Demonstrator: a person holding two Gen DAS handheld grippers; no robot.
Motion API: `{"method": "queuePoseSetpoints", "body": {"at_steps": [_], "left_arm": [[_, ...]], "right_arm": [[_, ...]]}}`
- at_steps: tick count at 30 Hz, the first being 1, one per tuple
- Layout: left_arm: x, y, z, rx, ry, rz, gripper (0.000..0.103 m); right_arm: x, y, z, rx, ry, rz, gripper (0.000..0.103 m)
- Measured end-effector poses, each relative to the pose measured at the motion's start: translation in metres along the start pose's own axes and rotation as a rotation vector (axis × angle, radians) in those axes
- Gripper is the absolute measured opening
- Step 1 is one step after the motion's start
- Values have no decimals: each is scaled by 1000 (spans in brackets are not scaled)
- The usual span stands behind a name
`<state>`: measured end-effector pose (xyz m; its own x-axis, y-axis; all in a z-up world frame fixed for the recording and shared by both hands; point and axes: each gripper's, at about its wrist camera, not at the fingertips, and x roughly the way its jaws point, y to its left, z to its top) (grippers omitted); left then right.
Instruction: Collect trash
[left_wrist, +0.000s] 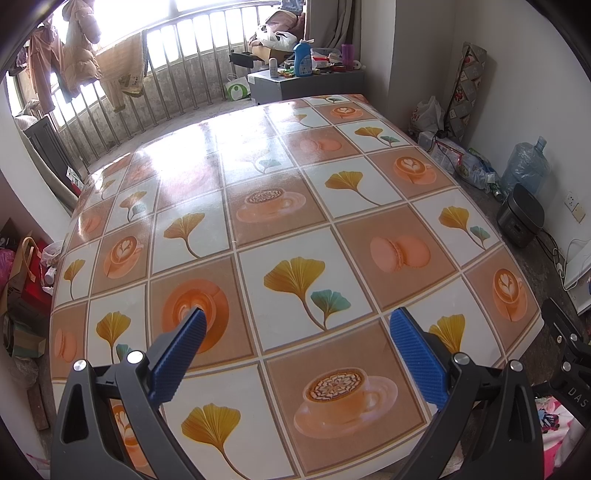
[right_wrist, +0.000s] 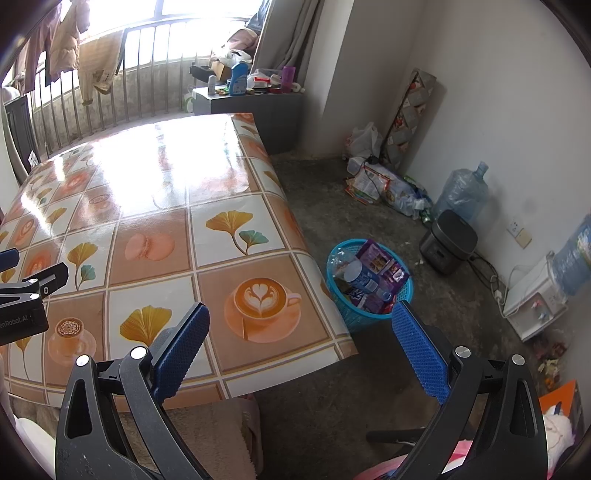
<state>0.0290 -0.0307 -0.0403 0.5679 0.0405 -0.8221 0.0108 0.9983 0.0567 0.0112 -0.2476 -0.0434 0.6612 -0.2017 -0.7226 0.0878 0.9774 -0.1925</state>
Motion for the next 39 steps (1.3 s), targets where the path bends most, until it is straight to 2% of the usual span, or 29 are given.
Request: {"method": "queuePoseSetpoints", "body": {"at_steps": [39], "left_arm": [[0, 0, 0, 1, 0, 0, 97]], "right_arm": [[-2, 4, 1, 2, 0, 0, 95]]}}
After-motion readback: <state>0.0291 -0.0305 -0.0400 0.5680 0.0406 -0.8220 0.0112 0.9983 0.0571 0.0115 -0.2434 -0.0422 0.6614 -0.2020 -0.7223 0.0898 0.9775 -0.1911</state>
